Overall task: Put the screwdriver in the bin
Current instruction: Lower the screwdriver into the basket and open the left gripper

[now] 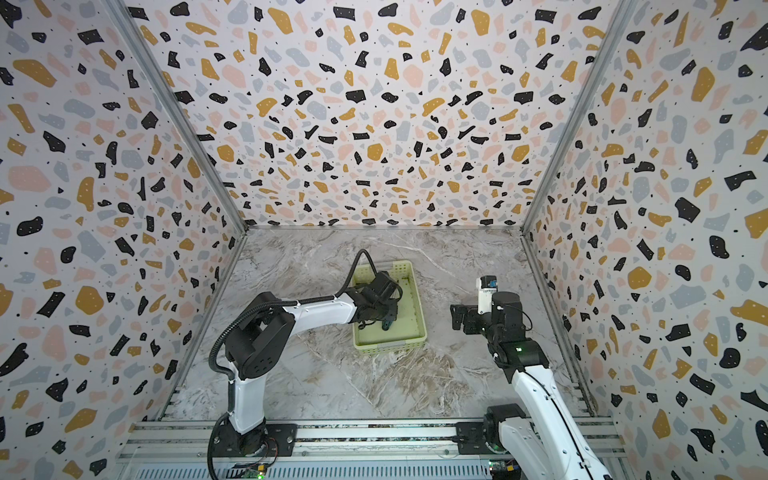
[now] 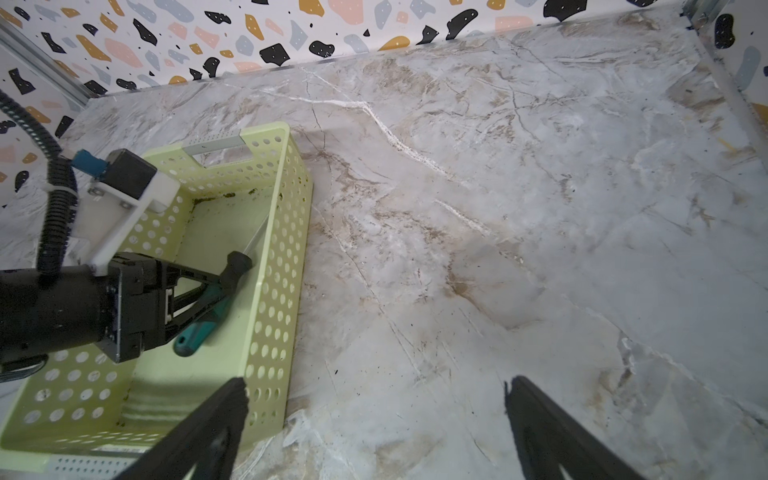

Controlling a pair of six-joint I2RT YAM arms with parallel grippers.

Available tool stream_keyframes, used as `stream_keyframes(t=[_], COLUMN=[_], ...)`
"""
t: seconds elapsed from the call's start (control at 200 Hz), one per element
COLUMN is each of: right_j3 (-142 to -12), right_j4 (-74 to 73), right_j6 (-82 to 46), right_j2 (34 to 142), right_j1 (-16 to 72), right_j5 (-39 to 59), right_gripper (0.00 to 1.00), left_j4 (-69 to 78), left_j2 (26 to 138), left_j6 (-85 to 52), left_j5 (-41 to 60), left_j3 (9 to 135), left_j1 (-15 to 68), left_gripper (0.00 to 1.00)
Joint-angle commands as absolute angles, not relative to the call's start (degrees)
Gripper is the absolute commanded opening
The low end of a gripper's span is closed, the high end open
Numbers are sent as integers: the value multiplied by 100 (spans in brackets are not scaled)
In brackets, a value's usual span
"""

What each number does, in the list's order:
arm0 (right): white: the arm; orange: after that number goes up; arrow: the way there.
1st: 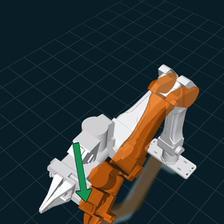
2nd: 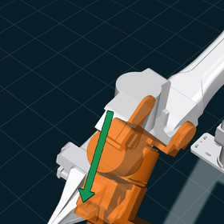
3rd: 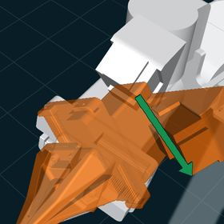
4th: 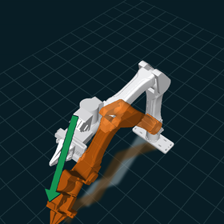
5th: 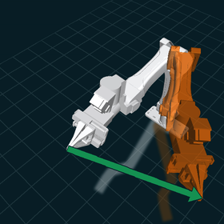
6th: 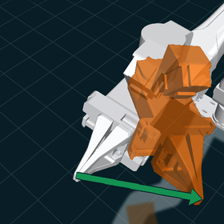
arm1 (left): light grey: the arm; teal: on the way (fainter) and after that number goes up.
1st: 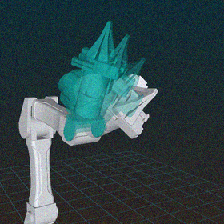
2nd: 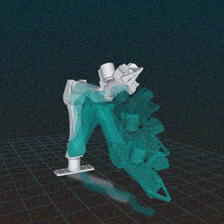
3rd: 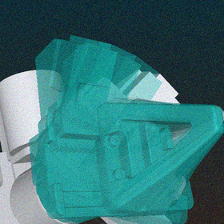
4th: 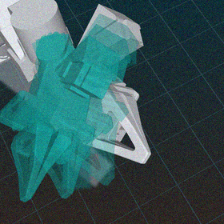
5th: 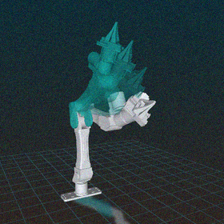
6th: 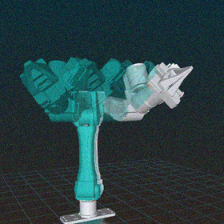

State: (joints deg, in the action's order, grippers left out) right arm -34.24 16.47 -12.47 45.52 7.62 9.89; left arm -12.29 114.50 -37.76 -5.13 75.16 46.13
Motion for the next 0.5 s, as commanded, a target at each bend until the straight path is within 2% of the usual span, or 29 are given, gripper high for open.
stream_keyframes(t=[0.0,0.25,0.496], right_j3=[-3626,-3637,-3621], right_j4=[1762,1837,1855], right_j6=[-1155,-1125,-1136], right_j2=[4474,4412,4403], right_j1=[687,650,650], right_j5=[1035,997,1001], right_gripper=[99,99,99], left_j4=[-1055,-1000,-1205], left_j2=[11469,11405,11098], left_j6=[-3761,-3779,-3644], left_j5=[-475,-369,-307], left_j3=[7735,7699,7998], left_j1=[4641,4639,4641], left_gripper=[41,46,60])
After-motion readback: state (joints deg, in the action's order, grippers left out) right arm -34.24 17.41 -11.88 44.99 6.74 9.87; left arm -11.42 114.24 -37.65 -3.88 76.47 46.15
